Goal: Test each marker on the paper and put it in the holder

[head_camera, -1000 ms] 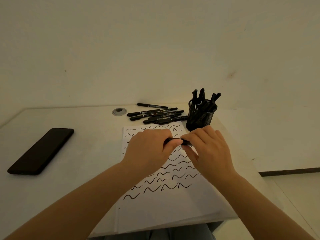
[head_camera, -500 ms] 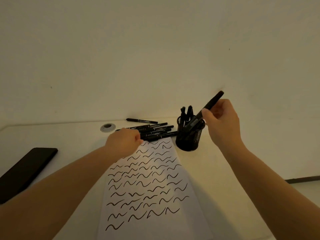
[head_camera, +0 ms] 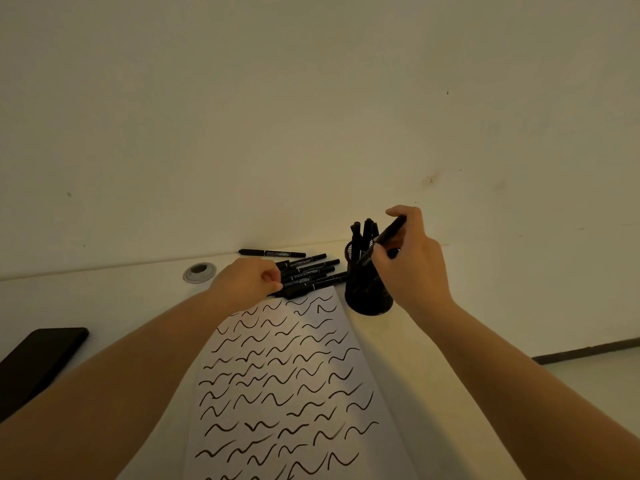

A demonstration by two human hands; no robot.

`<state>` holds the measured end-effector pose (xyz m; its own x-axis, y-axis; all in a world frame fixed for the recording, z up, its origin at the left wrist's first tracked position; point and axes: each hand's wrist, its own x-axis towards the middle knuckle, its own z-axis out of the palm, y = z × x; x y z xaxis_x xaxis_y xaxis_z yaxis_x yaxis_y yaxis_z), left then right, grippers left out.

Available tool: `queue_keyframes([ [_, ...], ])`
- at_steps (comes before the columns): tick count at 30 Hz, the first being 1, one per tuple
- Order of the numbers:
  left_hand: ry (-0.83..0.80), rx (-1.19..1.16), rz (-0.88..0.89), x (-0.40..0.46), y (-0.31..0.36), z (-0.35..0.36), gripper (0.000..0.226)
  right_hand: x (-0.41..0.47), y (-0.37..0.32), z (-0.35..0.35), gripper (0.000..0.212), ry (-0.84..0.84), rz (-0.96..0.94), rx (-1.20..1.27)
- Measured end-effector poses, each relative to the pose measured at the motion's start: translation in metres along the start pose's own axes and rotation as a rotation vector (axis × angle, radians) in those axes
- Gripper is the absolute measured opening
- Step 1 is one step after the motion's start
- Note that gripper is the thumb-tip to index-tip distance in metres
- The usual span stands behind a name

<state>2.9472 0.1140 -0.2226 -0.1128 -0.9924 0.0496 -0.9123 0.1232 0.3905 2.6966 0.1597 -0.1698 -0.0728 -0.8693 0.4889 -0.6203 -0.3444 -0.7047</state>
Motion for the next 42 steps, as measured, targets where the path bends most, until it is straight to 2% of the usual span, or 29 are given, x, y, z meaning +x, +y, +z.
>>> queue_keyframes([
  [2, -0.003, -0.012, 0.054, 0.002, 0.004, 0.004, 0.009, 0.002, 0.002, 0.001, 0.044, 0.015, -0.015, -0.059],
  [4, 0.007, -0.004, 0.076, 0.006, 0.006, 0.009, 0.014, 0.003, 0.003, 0.003, 0.04, 0.032, -0.044, -0.124],
  [9, 0.017, 0.063, 0.093, 0.015, 0.014, 0.022, 0.022, 0.004, 0.009, 0.009, 0.01, 0.025, -0.115, -0.218],
  [13, 0.056, 0.101, 0.105, 0.015, 0.021, 0.034, 0.025, 0.004, 0.02, 0.011, 0.016, -0.039, -0.072, -0.191],
  [17, 0.105, 0.25, 0.114, 0.015, 0.026, 0.04, 0.025, 0.0, 0.025, 0.012, 0.025, -0.084, -0.098, -0.217],
  [19, 0.1, 0.334, 0.103, 0.015, 0.03, 0.041, 0.027, -0.004, 0.024, 0.011, 0.029, -0.064, -0.118, -0.263],
  [22, 0.081, 0.381, 0.046, 0.012, 0.033, 0.041, 0.032, -0.013, 0.017, 0.006, 0.034, 0.049, -0.16, -0.324],
  [26, 0.075, 0.334, -0.03, -0.003, 0.028, 0.033, 0.033, -0.031, 0.003, -0.006, 0.037, 0.208, -0.287, -0.307],
  [28, 0.093, 0.222, -0.069, -0.016, 0.026, 0.023, 0.03, -0.045, -0.002, -0.011, 0.032, 0.256, -0.39, -0.274],
  [30, 0.099, 0.038, -0.107, -0.036, 0.024, 0.013, 0.028, -0.063, -0.006, -0.01, 0.02, 0.209, -0.459, -0.172],
  [32, 0.09, -0.143, -0.084, -0.06, 0.028, 0.006, 0.025, -0.082, -0.013, -0.005, 0.012, 0.024, -0.344, -0.024],
  [35, 0.09, -0.325, -0.013, -0.101, 0.042, 0.002, 0.016, -0.106, -0.022, 0.012, 0.013, -0.28, 0.001, 0.143],
  [37, 0.058, -0.37, 0.031, -0.127, 0.054, 0.004, 0.005, -0.118, -0.026, 0.02, 0.01, -0.32, 0.138, 0.309],
  [42, 0.034, -0.354, 0.138, -0.171, 0.064, 0.011, 0.01, -0.144, -0.037, 0.026, 0.016, -0.308, 0.245, 0.608],
])
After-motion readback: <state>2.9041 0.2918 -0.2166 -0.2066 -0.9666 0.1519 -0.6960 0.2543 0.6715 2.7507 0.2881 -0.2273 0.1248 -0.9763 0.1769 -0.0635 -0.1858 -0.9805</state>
